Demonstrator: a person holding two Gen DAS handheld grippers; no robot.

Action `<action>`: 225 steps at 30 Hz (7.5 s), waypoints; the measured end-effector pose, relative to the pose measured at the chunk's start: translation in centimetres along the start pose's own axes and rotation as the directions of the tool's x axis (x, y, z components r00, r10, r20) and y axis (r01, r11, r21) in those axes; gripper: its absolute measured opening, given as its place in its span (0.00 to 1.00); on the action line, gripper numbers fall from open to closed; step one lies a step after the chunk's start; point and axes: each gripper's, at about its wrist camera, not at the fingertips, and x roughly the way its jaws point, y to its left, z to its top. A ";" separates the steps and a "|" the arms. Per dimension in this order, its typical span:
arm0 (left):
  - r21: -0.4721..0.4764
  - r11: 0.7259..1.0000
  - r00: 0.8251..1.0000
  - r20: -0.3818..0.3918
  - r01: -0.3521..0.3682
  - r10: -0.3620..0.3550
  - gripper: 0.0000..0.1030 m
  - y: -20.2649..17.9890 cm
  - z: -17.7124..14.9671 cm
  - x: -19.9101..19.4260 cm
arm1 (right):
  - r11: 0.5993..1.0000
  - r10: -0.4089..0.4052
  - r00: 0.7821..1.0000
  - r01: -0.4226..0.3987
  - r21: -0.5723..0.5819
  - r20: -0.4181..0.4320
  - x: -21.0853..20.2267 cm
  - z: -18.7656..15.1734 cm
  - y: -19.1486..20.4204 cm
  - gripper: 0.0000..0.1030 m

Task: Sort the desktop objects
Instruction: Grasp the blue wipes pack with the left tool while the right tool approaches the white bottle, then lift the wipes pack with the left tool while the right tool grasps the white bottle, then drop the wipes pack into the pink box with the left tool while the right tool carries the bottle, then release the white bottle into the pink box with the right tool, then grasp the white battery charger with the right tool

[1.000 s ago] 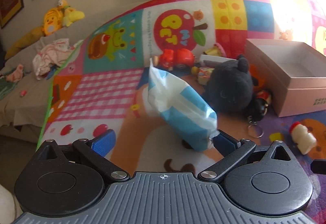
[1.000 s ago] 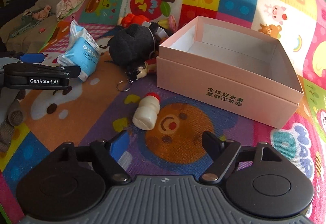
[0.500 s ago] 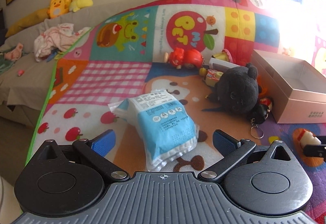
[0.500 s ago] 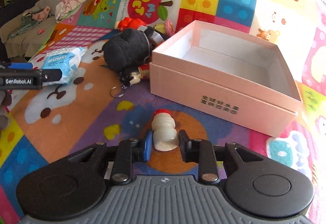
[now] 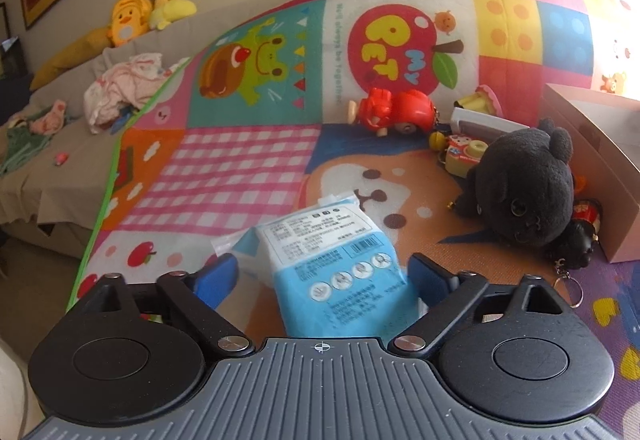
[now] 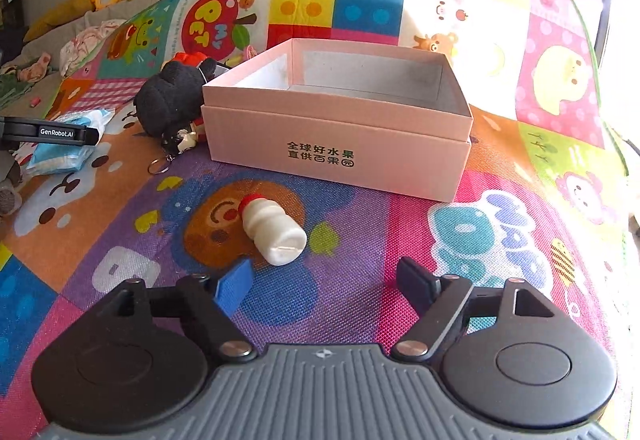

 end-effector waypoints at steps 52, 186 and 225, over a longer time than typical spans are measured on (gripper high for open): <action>0.067 0.941 0.941 -0.081 0.333 -0.327 1.00 -6.0 -6.9 -7.9 | 0.990 0.071 0.997 -0.073 -0.125 -0.019 0.6 2.4 2.1 0.73; -0.038 0.922 0.923 0.029 0.385 -0.385 1.00 -1.3 -4.3 -4.6 | 0.912 0.352 0.913 -0.384 -0.146 -0.205 10.4 17.6 14.8 0.84; -0.166 0.904 0.918 0.021 0.394 -0.396 1.00 1.4 -3.8 -3.0 | 0.983 0.046 0.980 -0.078 -0.164 -0.196 19.7 22.8 13.0 0.26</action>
